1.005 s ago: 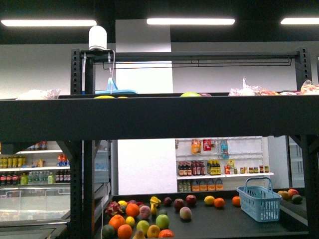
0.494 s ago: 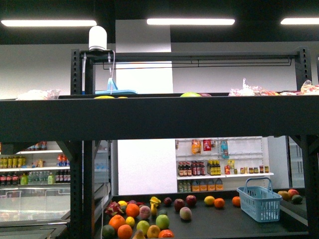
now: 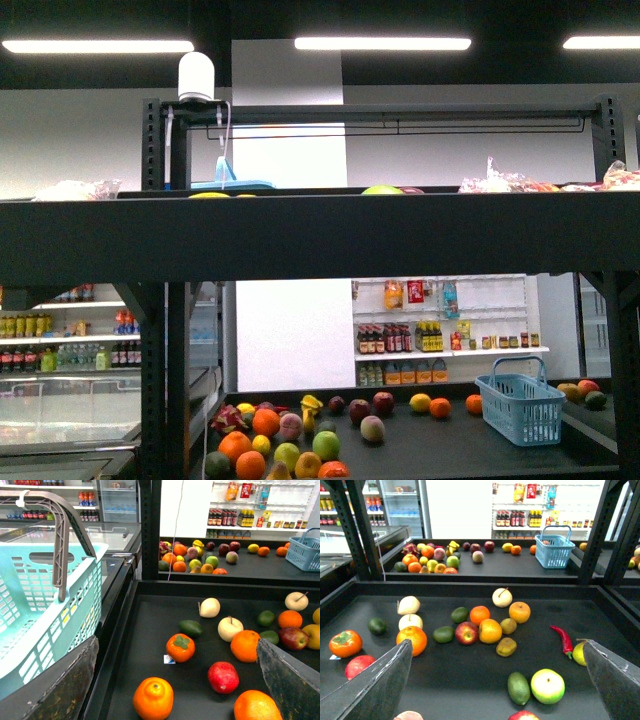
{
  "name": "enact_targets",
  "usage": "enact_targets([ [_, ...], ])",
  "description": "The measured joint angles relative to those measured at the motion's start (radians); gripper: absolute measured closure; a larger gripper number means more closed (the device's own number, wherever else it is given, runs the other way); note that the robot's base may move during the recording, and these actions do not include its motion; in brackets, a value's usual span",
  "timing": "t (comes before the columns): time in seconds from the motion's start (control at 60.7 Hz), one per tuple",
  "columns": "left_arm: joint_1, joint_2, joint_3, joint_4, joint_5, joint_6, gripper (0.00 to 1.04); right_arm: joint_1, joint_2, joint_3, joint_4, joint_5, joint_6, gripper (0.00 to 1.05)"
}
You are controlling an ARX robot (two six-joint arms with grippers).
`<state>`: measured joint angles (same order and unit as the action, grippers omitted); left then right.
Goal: Pick lemon from shelf
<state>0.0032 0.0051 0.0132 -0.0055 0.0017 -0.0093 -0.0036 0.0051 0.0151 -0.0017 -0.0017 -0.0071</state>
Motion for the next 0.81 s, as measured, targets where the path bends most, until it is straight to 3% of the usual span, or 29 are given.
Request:
enact_targets([
  [0.807,0.0,0.0,0.0,0.0,0.0,0.0,0.08,0.0,0.0,0.0,0.0,0.0,0.0,0.02],
])
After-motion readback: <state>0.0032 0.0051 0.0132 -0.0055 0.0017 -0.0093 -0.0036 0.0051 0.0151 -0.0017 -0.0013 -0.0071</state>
